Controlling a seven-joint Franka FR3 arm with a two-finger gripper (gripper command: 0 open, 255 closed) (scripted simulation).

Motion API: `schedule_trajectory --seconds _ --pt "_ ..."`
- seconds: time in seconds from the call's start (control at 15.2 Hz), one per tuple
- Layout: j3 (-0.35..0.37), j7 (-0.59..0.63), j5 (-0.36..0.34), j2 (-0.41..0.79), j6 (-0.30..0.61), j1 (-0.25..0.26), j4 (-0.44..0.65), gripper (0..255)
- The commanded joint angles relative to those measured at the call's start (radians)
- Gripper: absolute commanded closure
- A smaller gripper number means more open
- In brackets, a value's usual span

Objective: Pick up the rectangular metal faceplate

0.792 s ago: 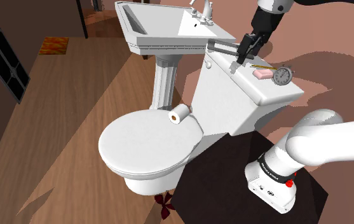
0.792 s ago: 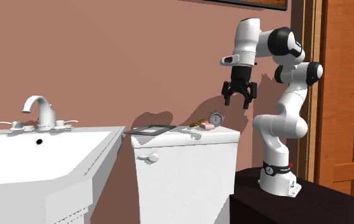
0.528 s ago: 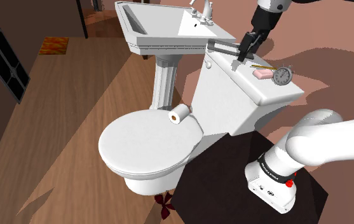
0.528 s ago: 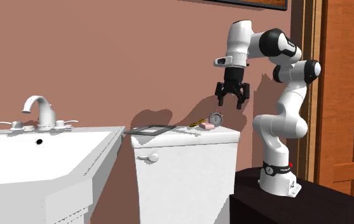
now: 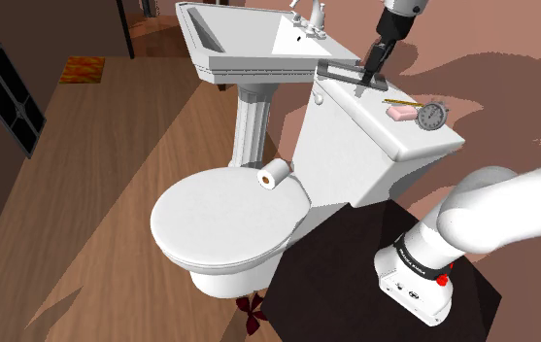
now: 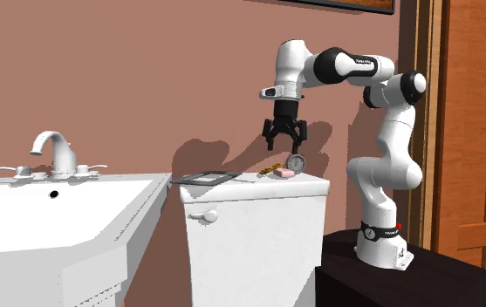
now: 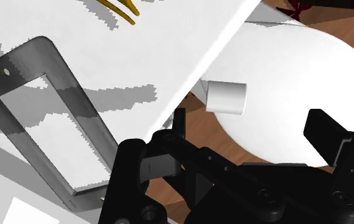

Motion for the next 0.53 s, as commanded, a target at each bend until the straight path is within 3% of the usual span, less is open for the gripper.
schedule_trajectory --seconds 0.0,0.46 --pt "-0.047 -0.090 -0.002 0.071 0.031 0.006 0.041 0" --pt "-0.174 -0.391 0.061 0.348 0.077 0.029 0.258 0"
